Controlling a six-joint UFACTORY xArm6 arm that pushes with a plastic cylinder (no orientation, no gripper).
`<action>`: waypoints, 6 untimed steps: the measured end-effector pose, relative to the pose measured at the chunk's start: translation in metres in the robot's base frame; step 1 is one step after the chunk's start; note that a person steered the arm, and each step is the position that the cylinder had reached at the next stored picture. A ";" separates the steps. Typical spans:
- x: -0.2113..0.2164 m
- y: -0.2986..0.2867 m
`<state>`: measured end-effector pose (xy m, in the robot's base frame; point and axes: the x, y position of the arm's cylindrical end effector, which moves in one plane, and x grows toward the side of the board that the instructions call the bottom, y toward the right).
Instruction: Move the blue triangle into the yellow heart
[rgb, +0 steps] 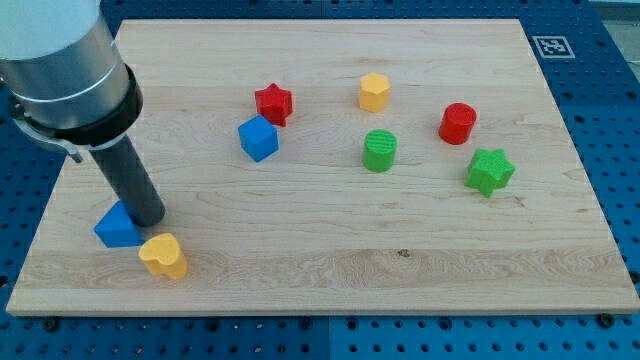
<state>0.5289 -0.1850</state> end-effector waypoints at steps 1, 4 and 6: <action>-0.015 0.000; -0.022 -0.031; 0.012 -0.028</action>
